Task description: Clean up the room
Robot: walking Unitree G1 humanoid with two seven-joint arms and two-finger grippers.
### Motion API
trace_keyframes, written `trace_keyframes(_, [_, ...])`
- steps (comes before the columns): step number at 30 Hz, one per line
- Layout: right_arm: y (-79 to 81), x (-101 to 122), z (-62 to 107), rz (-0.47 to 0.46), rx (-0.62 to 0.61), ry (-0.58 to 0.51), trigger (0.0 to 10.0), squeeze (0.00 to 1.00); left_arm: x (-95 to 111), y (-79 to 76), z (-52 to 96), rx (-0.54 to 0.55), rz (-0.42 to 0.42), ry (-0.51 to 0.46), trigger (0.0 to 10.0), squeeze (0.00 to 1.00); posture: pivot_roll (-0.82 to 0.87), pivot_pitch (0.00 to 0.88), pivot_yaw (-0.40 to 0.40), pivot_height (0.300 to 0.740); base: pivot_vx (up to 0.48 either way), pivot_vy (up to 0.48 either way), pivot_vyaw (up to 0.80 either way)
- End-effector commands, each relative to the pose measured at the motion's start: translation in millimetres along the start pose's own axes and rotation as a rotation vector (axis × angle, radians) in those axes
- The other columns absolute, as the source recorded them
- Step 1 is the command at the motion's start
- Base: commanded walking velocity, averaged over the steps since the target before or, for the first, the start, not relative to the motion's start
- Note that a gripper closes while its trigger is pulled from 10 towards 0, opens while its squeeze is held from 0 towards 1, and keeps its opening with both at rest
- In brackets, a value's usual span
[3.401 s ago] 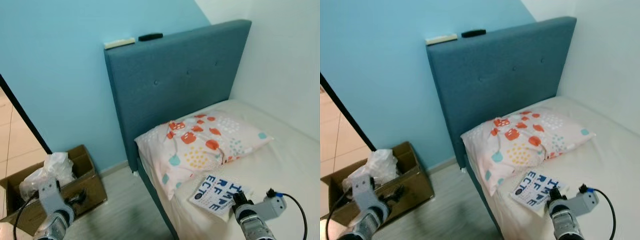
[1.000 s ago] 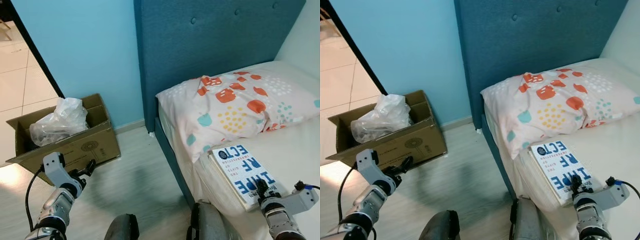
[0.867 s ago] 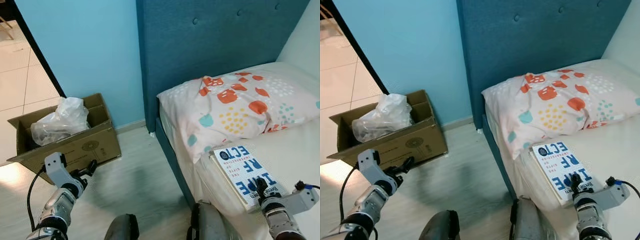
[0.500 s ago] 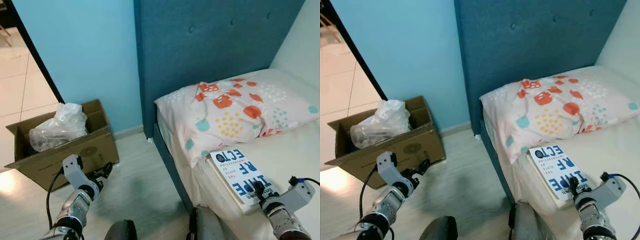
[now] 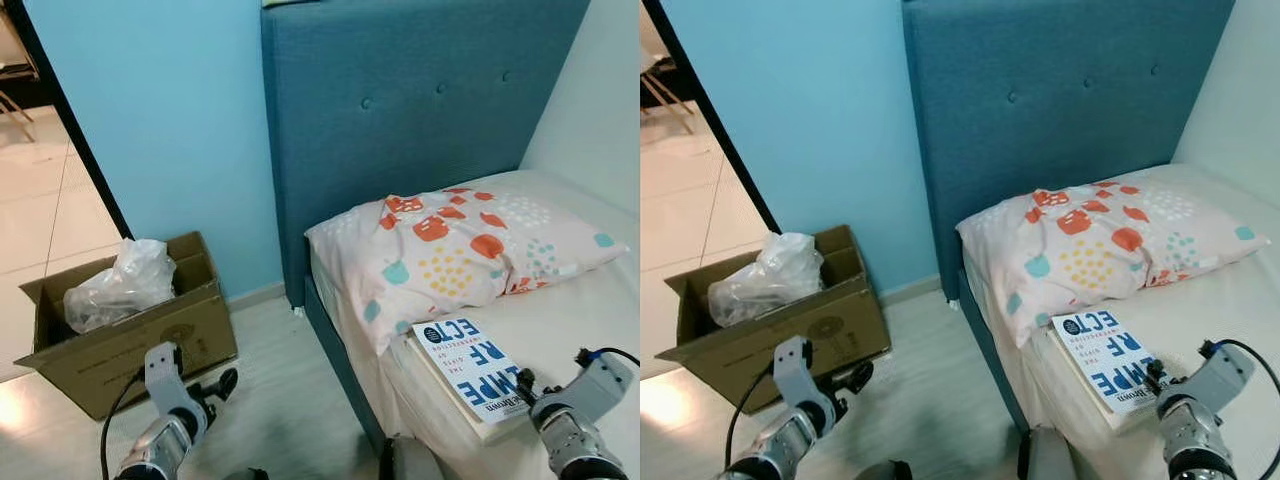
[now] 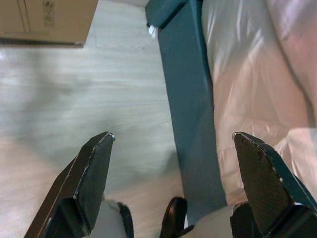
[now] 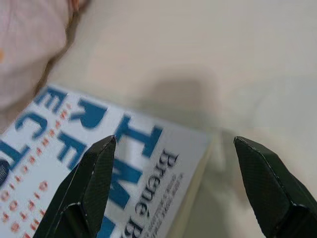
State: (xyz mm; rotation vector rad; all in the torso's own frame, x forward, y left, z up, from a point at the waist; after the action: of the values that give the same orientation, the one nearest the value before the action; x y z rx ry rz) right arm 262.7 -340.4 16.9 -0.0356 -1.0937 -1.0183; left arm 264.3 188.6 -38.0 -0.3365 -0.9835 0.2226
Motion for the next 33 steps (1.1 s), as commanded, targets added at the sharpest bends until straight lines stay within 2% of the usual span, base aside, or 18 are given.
trace_keyframes(1, [20.4,10.9,-1.0,-0.033,0.097,-0.068,10.0,0.0,-12.1,1.0,2.9,0.011,0.0,0.052,10.0,0.0,-0.03,0.0,0.019,0.606,0.0,0.0,0.0])
trace_keyframes(2, [21.6,11.4,-0.9,-0.035,0.105,-0.073,10.0,0.0,-12.3,1.0,3.0,0.011,0.0,0.053,10.0,0.0,-0.03,0.0,0.019,0.606,0.0,0.0,0.0])
trace_keyframes(3, [43.2,11.5,1.6,-0.052,0.249,-0.094,10.0,0.0,-14.4,1.6,3.5,0.02,-0.003,0.062,10.0,0.0,-0.03,0.0,0.026,0.606,0.0,0.0,0.0])
trace_keyframes(4, [43.2,11.5,1.6,-0.052,0.249,-0.094,10.0,0.0,-14.4,1.6,3.5,0.02,-0.003,0.062,10.0,0.0,-0.03,0.0,0.026,0.606,0.0,0.0,0.0])
trace_keyframes(7, [94.9,-4.5,15.8,-0.081,0.58,-0.079,10.0,0.0,-12.7,0.8,1.3,0.066,0.002,0.059,10.0,0.0,-0.04,0.0,0.023,0.62,0.0,0.0,0.0])
trace_keyframes(9, [108.0,-26.1,21.5,-0.056,0.643,-0.017,10.0,0.0,5.4,-6.9,-7.4,0.086,0.081,-0.016,10.0,0.0,-0.03,0.0,0.018,0.63,0.0,0.0,0.0])
trace_keyframes(10, [108.0,-26.1,21.5,-0.056,0.643,-0.017,10.0,0.0,5.4,-6.9,-7.4,0.086,0.081,-0.016,10.0,0.0,-0.03,0.0,0.018,0.63,0.0,0.0,0.0])
trace_keyframes(12, [116.2,-53.4,28.1,-0.03,0.687,0.067,10.0,0.0,27.7,-25.4,-18.5,0.03,0.048,-0.083,10.0,0.0,-0.02,0.0,0.009,0.639,0.0,0.0,0.0])
trace_keyframes(15, [117.1,-76.2,32.6,0.008,0.688,0.14,10.0,0.0,41.4,-38.7,-24.8,-0.007,-0.007,-0.113,10.0,0.0,-0.01,0.0,0.004,0.649,0.0,0.0,0.0])
trace_keyframes(16, [112.2,-105.7,39.0,0.063,0.667,0.241,10.0,0.0,47.0,-43.1,-27.5,-0.004,-0.043,-0.111,10.0,0.0,0.0,0.0,0.002,0.658,0.0,0.0,0.0])
trace_keyframes(19, [109.7,-117.6,42.5,0.09,0.661,0.281,10.0,0.0,47.3,-43.3,-27.9,0.002,-0.063,-0.103,10.0,0.0,0.0,0.0,0.002,0.663,0.0,0.0,0.0])
trace_keyframes(21, [102.8,-140.6,50.5,0.165,0.647,0.36,10.0,0.0,38.6,-38.8,-26.1,0.028,-0.144,-0.049,10.0,0.0,0.0,0.0,0.002,0.673,0.0,0.0,0.0])
trace_keyframes(23, [98.4,-153.0,56.0,0.211,0.646,0.404,10.0,0.0,28.0,-34.1,-23.3,0.045,-0.178,-0.003,10.0,0.0,0.01,0.0,0.005,0.677,0.0,0.0,0.0])
trace_keyframes(25, [86.6,-178.1,69.5,0.295,0.66,0.502,10.0,0.0,-2.6,-19.0,-12.6,0.104,-0.253,0.119,10.0,0.0,0.01,0.0,0.004,0.687,0.0,0.0,0.0])
trace_keyframes(26, [86.6,-178.1,69.5,0.295,0.66,0.502,10.0,0.0,-2.6,-19.0,-12.6,0.104,-0.253,0.119,10.0,0.0,0.01,0.0,0.004,0.687,0.0,0.0,0.0])
trace_keyframes(27, [81.2,-186.9,74.9,0.32,0.662,0.54,10.0,0.0,-16.7,-11.7,-6.4,0.132,-0.284,0.176,10.0,0.0,0.01,0.0,0.004,0.692,0.0,0.0,0.0])
trace_keyframes(29, [70.4,-199.5,82.2,0.382,0.654,0.597,10.0,0.0,-43.7,3.7,8.5,0.186,-0.302,0.28,10.0,0.0,0.01,0.0,0.007,0.701,0.0,0.0,0.0])
trace_keyframes(33, [54.7,-211.7,89.4,0.482,0.631,0.659,10.0,0.0,-68.9,20.7,27.0,0.25,-0.291,0.375,10.0,0.0,0.0,0.0,0.005,0.715,0.0,0.0,0.0])
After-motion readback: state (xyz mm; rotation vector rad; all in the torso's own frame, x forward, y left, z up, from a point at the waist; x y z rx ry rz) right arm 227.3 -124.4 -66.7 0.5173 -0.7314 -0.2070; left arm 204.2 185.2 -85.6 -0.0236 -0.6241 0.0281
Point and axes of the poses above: a point about 5 cm out from each wrist's last joint towards the gripper, its own z axis pointing back from the gripper into the wrist, its own x axis along the axis of the wrist's last joint, y = z × x, the point moved 1 cm from there along -z, pointing out of the wrist towards the gripper, and after that the axes turned 11 degrees about -z, right-handed, at the moved point
